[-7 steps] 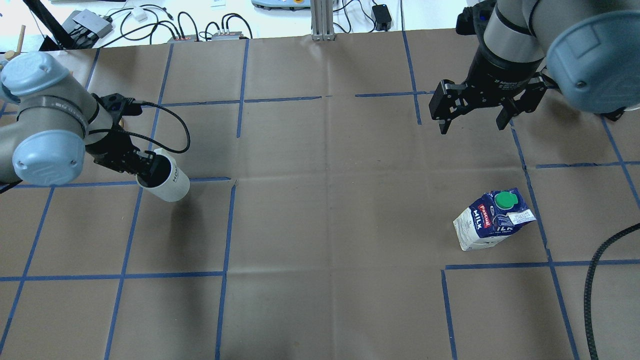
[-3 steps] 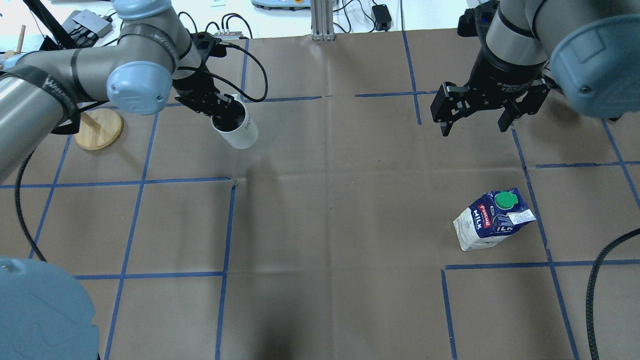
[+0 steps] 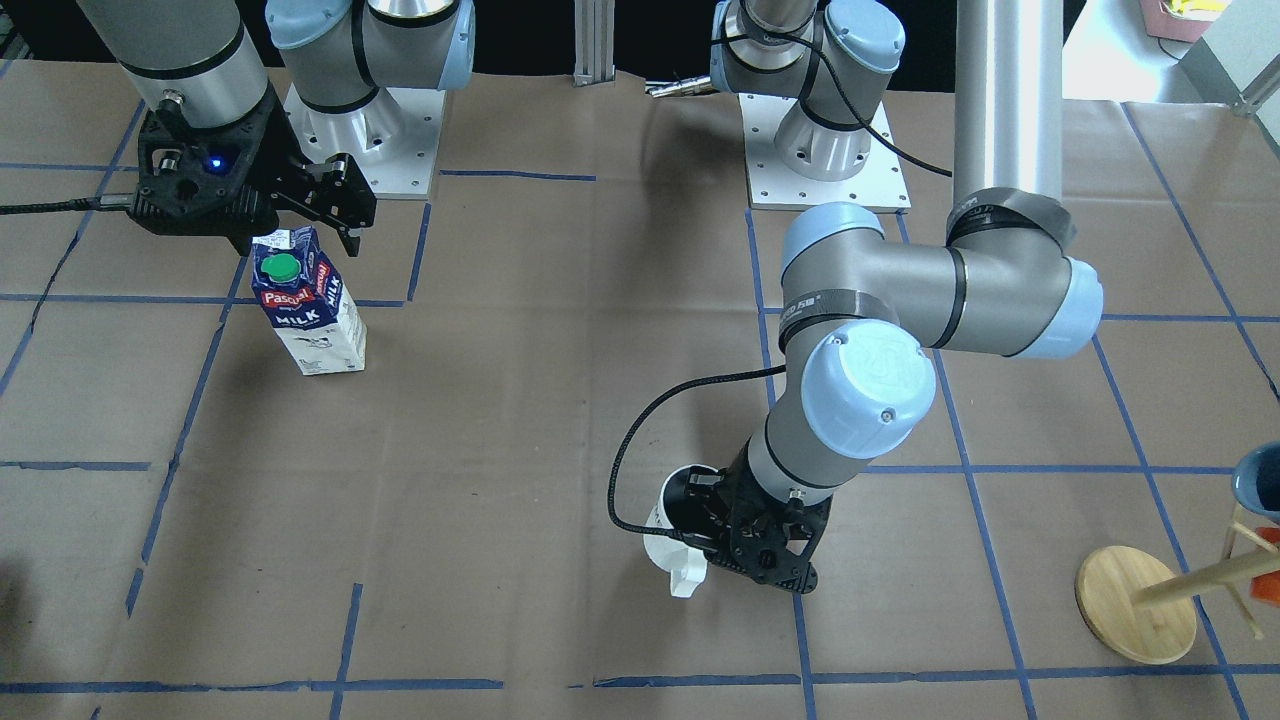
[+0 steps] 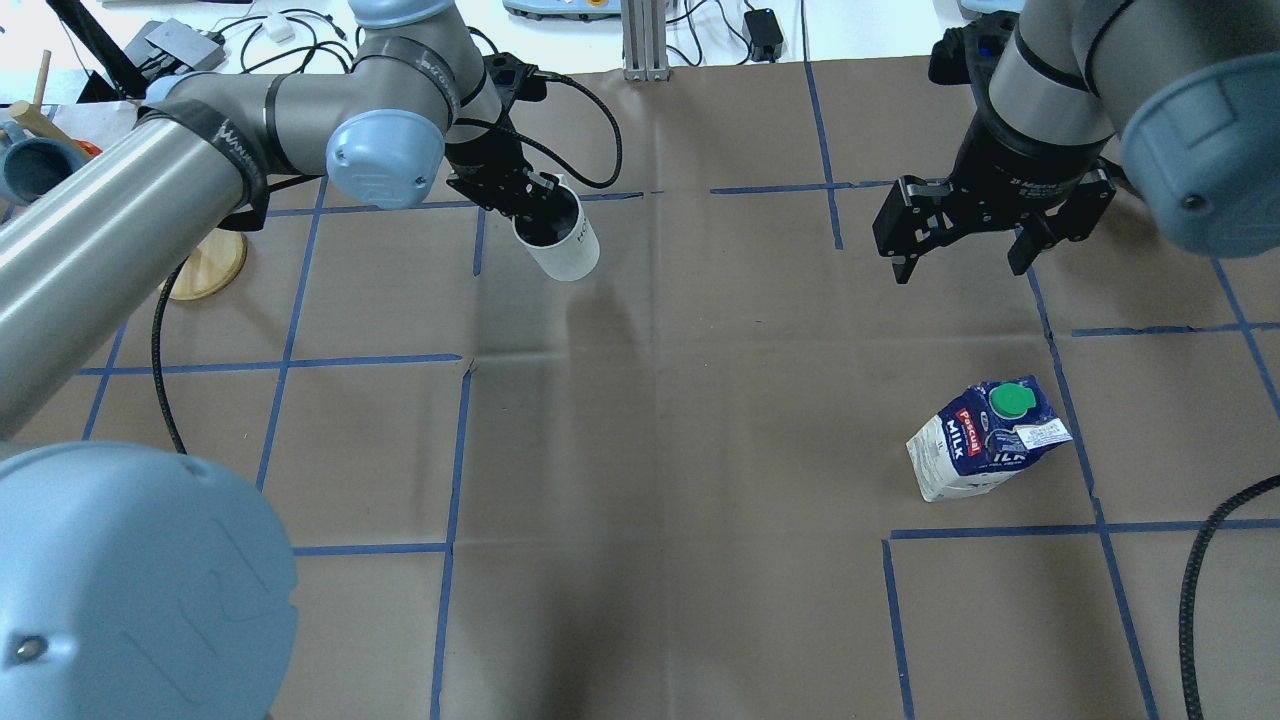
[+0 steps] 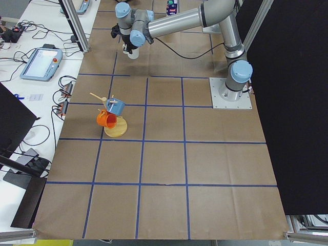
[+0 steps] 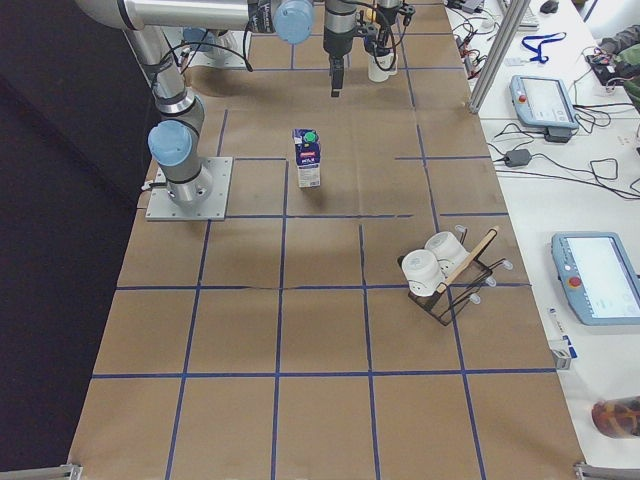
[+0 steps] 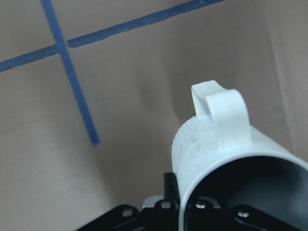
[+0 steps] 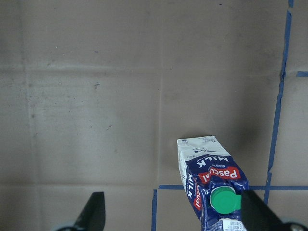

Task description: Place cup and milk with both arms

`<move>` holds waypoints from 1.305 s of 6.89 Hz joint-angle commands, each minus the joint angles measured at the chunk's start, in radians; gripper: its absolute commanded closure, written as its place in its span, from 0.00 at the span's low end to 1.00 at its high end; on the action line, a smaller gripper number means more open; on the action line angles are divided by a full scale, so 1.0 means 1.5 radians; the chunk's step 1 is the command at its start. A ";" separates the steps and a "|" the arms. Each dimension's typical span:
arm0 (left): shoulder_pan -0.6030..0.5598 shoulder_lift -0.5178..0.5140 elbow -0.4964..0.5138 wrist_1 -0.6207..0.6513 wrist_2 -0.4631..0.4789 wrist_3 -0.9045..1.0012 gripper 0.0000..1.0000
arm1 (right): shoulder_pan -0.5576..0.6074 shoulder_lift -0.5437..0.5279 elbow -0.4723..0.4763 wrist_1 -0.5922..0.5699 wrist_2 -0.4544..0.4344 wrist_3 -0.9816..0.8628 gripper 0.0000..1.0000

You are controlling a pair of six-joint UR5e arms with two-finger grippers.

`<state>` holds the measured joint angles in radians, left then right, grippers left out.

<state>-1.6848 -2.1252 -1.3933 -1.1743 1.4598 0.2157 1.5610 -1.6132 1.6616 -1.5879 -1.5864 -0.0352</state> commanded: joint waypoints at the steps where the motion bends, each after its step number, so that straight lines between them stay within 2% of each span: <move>1: -0.029 -0.068 0.080 -0.007 0.004 -0.061 1.00 | -0.001 0.000 0.001 0.000 0.000 0.000 0.00; 4: -0.037 -0.087 0.084 -0.010 0.030 -0.115 1.00 | -0.001 0.000 0.001 0.000 0.000 0.000 0.00; 9: -0.047 -0.097 0.087 -0.012 0.032 -0.119 1.00 | 0.000 0.000 0.001 0.000 0.000 0.000 0.00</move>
<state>-1.7540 -2.2697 -1.2627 -1.1915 1.5078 0.0369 1.5620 -1.6137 1.6628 -1.5877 -1.5861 -0.0352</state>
